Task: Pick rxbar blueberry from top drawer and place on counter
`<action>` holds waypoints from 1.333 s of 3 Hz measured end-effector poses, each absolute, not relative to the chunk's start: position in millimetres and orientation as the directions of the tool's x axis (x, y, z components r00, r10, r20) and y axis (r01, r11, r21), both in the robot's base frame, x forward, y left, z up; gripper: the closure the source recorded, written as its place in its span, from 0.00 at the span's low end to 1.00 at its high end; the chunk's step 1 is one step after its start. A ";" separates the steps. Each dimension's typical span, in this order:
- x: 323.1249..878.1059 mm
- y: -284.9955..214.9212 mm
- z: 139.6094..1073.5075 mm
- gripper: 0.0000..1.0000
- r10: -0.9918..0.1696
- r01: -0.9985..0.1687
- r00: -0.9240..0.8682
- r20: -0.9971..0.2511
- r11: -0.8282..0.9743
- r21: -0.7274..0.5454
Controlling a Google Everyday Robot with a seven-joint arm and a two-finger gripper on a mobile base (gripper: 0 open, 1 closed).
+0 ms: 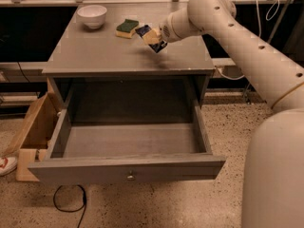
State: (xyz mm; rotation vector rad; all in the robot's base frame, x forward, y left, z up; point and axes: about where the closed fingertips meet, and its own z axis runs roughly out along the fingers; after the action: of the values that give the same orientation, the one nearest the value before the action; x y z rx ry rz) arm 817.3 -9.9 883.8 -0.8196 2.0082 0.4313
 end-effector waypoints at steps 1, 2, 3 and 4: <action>817.3 -9.9 883.8 0.21 -0.381 -0.694 -0.378 -0.844 0.720 -0.014; 817.8 -9.8 883.9 0.01 -0.381 -0.694 -0.376 -0.845 0.720 -0.015; 819.9 -17.4 901.8 0.00 -0.387 -0.683 -0.347 -0.854 0.729 -0.052; 808.7 -39.0 942.6 0.00 -0.360 -0.651 -0.279 -0.890 0.752 -0.100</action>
Offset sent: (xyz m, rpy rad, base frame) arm 0.0022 -0.0056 0.0057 0.0044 -0.0183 -0.0082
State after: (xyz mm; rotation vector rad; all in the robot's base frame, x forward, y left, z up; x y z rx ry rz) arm 808.7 -39.0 942.6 -0.7748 1.8969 0.3454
